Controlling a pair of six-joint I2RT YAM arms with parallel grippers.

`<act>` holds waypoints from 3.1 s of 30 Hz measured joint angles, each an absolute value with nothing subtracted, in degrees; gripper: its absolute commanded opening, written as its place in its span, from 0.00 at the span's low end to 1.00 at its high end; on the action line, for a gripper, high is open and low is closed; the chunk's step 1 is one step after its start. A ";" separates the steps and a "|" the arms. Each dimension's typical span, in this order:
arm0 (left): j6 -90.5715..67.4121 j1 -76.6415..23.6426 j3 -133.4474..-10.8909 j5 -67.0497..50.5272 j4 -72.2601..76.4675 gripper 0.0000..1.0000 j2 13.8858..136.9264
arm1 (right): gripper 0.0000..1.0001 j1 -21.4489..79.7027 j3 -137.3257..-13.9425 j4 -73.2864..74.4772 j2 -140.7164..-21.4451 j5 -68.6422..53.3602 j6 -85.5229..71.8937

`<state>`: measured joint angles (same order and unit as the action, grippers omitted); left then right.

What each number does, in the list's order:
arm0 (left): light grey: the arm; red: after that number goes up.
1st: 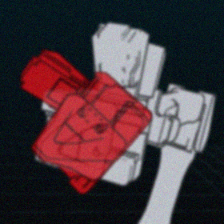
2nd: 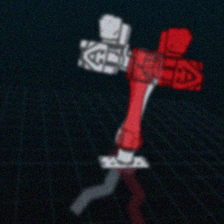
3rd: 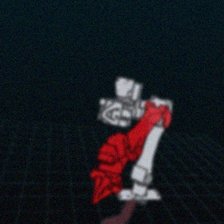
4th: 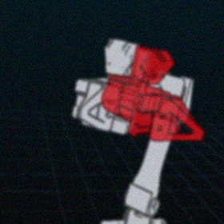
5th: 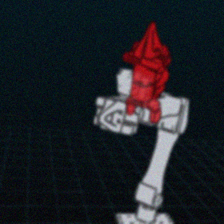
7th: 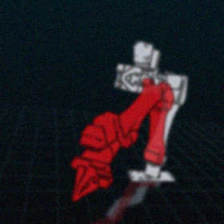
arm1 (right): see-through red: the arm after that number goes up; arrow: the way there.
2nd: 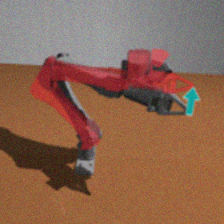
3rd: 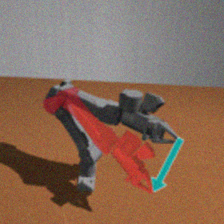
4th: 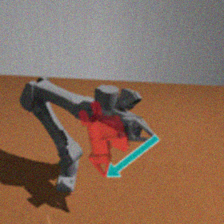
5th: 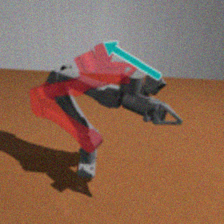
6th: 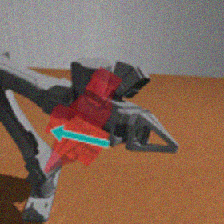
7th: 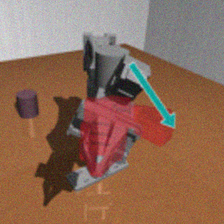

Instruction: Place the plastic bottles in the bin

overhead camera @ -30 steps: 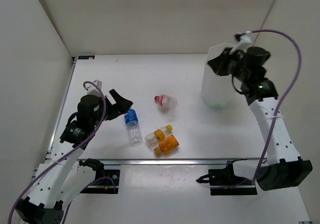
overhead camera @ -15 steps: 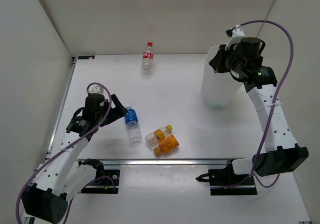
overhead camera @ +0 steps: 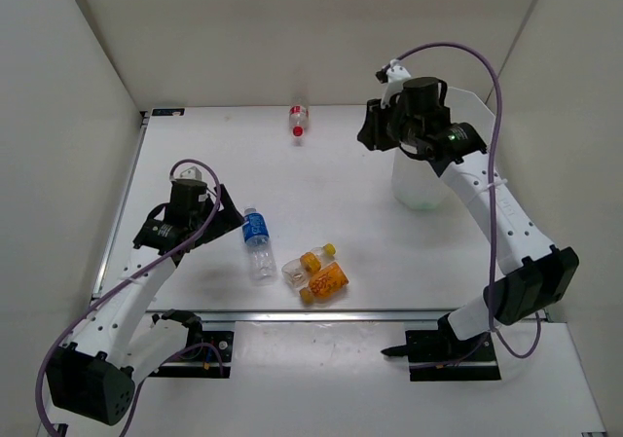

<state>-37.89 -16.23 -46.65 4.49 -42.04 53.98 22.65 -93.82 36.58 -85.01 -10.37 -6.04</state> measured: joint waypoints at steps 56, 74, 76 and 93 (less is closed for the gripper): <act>-32.80 -14.85 -47.42 7.31 -44.88 0.98 56.05 | 0.99 26.28 -144.99 25.98 -153.16 26.15 0.01; -33.71 -12.67 -47.42 4.97 -42.63 0.98 60.60 | 0.86 19.35 -148.73 15.55 -158.01 5.56 -13.41; -33.89 -12.34 -47.42 4.49 -42.26 0.98 61.32 | 0.82 19.55 -148.73 14.59 -158.56 4.14 -13.56; -34.52 -8.73 -48.64 4.16 -41.93 0.98 60.86 | 0.03 18.28 -148.70 13.34 -160.79 -4.05 -19.55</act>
<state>-34.52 -8.73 -48.64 4.16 -41.93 60.86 18.28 -148.70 13.34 -160.79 -4.05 -19.55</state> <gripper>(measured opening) 0.988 0.547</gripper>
